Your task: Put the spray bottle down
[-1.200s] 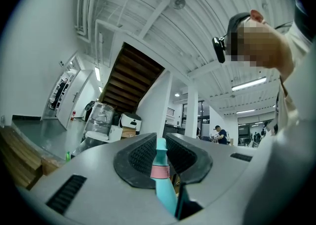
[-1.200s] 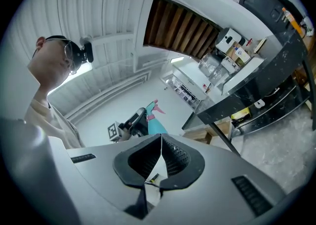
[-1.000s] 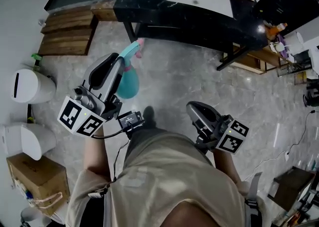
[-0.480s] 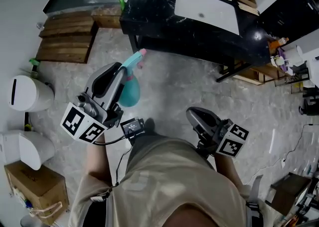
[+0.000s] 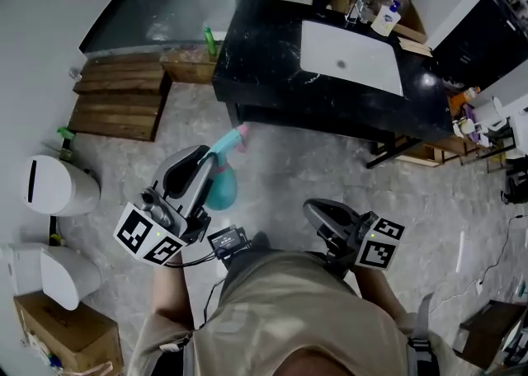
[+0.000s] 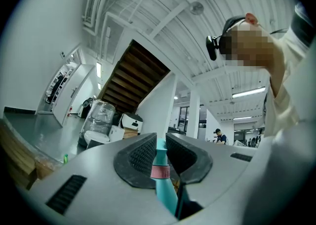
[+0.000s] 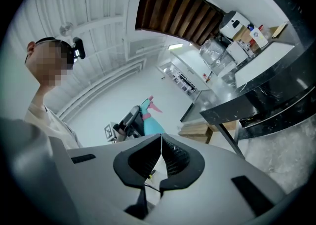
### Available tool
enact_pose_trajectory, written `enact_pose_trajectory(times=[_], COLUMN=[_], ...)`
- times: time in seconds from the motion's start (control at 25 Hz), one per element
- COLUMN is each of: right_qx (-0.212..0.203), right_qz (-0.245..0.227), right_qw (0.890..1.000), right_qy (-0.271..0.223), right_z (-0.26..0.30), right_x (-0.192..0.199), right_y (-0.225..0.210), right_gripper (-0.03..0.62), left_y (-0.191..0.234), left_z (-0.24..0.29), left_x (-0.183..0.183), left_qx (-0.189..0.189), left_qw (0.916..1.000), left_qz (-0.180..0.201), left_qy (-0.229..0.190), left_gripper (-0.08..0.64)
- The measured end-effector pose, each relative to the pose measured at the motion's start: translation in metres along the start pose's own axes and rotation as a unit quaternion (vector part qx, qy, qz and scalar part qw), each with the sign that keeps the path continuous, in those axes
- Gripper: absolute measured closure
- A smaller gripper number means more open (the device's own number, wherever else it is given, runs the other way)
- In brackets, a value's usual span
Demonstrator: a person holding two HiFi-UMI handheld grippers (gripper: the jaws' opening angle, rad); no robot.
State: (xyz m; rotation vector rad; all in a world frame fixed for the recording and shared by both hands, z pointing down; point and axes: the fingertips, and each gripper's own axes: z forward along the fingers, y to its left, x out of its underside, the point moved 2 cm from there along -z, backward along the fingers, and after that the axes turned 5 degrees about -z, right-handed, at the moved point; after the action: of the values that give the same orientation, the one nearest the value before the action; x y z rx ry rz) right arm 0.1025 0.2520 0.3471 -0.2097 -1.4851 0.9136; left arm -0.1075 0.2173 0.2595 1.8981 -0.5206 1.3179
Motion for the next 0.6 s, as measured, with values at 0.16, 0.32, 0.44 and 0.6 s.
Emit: enact_pose_trajectory(times=[0.16,0.32,0.44,0.6], right_qx=[-0.005,-0.002,-0.003,-0.016], right_qz=[-0.002,0.004,0.007,0.005], right_qw=[1.0,1.0,1.0,1.0], right_qy=[0.008,0.0,-0.004,-0.007], right_z=[0.019,0.025,0.028,0.034], right_x=[0.0,-0.002,-0.002,-0.004], right_y=[0.0,-0.002,-0.003,0.0], right_gripper=[0.571,0.571,0.571,0.571], left_y=[0.014,0.019,0.017,0.013], left_z=[-0.007,-0.009,-0.009,-0.01], left_x=[-0.004,-0.007,-0.007,-0.01], left_qx=[-0.002,0.0,0.001,0.001], left_qw=[1.0,1.0,0.9999,0.9997], left_qz=[-0.005,-0.001,0.009,0.021], left_qy=[-0.006,-0.008,-0.005,-0.007], left_gripper=[0.5,0.5,0.5,0.5])
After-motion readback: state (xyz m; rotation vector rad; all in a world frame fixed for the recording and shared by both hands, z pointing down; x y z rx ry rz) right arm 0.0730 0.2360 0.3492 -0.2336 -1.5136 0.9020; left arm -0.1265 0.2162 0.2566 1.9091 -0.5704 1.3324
